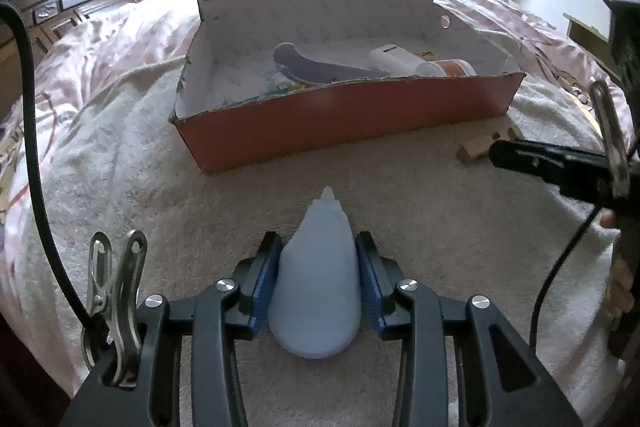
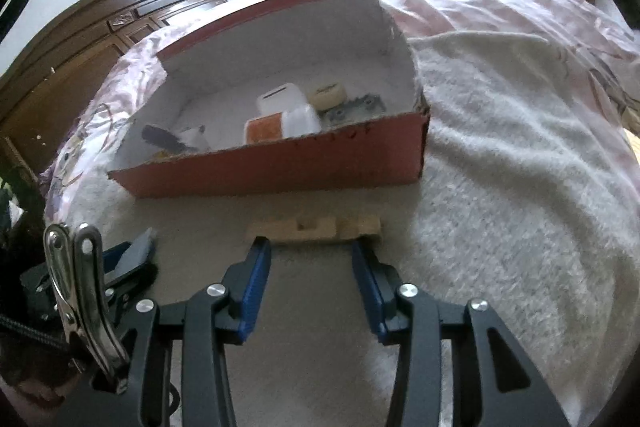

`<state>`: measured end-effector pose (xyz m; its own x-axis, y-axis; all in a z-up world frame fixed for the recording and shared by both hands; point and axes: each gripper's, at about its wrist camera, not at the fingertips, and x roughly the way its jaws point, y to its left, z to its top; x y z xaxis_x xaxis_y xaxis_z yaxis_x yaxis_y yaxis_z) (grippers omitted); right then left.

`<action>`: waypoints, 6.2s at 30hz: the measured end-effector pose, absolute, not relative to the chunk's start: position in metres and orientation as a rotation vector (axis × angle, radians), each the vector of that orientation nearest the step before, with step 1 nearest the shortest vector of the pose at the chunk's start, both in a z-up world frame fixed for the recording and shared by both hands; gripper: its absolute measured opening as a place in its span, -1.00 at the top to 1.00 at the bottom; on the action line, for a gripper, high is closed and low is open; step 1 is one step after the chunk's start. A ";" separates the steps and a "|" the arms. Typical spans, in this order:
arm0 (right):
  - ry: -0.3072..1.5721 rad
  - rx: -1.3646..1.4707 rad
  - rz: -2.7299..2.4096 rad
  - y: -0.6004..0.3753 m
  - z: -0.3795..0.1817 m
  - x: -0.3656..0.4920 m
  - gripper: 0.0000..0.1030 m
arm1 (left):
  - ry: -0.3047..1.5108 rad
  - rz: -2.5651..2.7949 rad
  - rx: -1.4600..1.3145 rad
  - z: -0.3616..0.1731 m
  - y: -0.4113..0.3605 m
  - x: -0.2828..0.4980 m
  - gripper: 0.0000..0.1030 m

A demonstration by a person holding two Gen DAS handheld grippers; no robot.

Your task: Organize rigid objects

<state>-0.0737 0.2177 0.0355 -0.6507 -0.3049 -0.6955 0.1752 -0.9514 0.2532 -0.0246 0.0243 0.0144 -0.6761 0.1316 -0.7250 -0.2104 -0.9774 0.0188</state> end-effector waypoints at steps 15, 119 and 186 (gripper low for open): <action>-0.052 1.218 -2.758 0.195 0.033 -0.079 -0.89 | 0.088 2.705 -1.124 0.012 0.017 -0.024 0.25; -0.129 0.974 -2.801 0.191 0.075 -0.162 -0.57 | -0.070 2.796 -1.068 0.072 0.016 -0.162 0.28; -0.236 0.929 -2.803 0.195 0.088 -0.062 -0.77 | -0.043 2.768 -1.119 0.078 0.015 -0.060 0.05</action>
<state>-0.0620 0.1954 0.0878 -0.7889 -0.2186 -0.5744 0.1195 -0.9713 0.2054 -0.0600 0.0151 0.0775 -0.7084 0.1547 -0.6886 -0.1332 -0.9875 -0.0849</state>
